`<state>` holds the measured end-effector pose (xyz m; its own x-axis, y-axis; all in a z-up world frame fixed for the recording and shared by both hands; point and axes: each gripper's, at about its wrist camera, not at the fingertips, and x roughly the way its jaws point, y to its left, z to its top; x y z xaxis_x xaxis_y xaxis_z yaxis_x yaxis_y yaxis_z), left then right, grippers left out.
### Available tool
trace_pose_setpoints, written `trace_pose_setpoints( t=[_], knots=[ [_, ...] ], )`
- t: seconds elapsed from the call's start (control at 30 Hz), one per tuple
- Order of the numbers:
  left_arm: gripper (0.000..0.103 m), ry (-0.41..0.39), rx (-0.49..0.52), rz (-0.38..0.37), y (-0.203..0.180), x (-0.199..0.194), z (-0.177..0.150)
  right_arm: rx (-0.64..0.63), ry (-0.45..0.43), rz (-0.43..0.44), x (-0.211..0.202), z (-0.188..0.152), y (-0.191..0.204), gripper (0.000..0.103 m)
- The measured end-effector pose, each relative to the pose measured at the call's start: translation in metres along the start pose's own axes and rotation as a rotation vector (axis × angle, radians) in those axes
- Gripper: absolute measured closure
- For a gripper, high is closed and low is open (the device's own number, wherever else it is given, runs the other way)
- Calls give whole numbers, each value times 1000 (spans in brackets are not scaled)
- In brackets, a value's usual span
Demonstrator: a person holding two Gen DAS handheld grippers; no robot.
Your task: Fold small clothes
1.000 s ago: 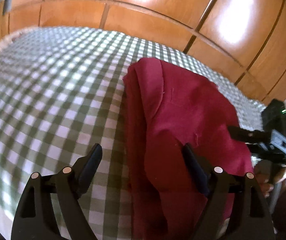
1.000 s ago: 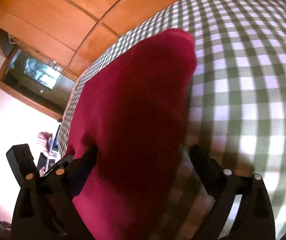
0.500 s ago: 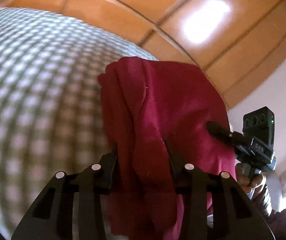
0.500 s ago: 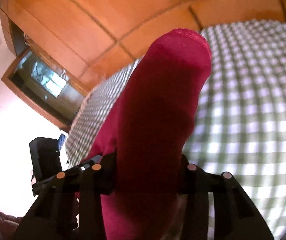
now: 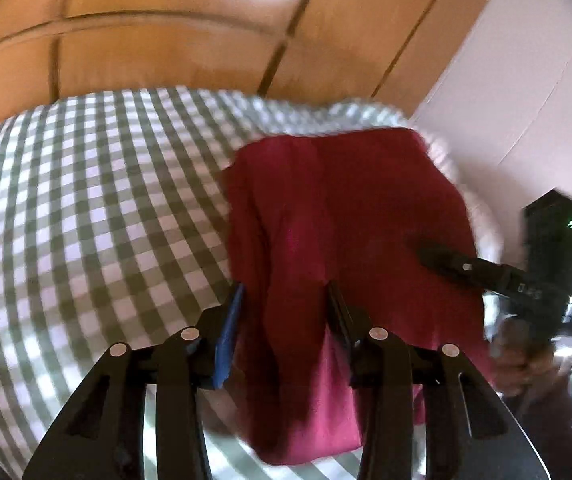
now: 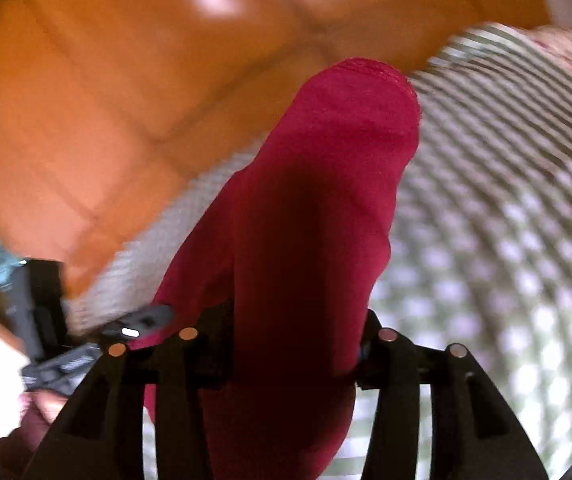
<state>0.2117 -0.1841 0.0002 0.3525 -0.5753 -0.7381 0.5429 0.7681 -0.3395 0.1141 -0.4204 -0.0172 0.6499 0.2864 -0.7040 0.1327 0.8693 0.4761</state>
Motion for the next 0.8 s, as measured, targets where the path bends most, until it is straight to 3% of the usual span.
trace_pose_setpoints(
  t=[0.07,0.2,0.3,0.33,0.4,0.47,0.57,0.67,0.73,0.8],
  knots=[
    [53,19,44,59,-9,20,0,47,8,-14,4,-7,-21,33],
    [51,-42,56,131,-13,11,-1,-12,-88,-116,-35,-4,-15,31],
    [51,-104,82,163,-16,-10,-6,-92,-156,-101,-66,-12,23,49],
    [51,-100,113,192,-19,-10,-7,-115,-159,-86,-68,-16,30,60],
    [50,-86,139,224,-20,-10,-14,-185,-141,-30,-77,-37,60,74],
    [49,-63,94,221,-11,-2,-18,-231,-94,-8,-64,-53,82,84],
    [42,-65,54,248,-1,6,-23,-259,85,-97,-6,-91,86,86],
    [39,-58,31,258,2,3,-30,-229,53,-107,1,-101,81,90],
    [37,-80,35,273,-3,-9,-34,-205,40,-101,-5,-98,83,87],
    [25,-114,17,304,-8,-26,-40,-207,21,-117,-13,-97,90,81]
  ],
)
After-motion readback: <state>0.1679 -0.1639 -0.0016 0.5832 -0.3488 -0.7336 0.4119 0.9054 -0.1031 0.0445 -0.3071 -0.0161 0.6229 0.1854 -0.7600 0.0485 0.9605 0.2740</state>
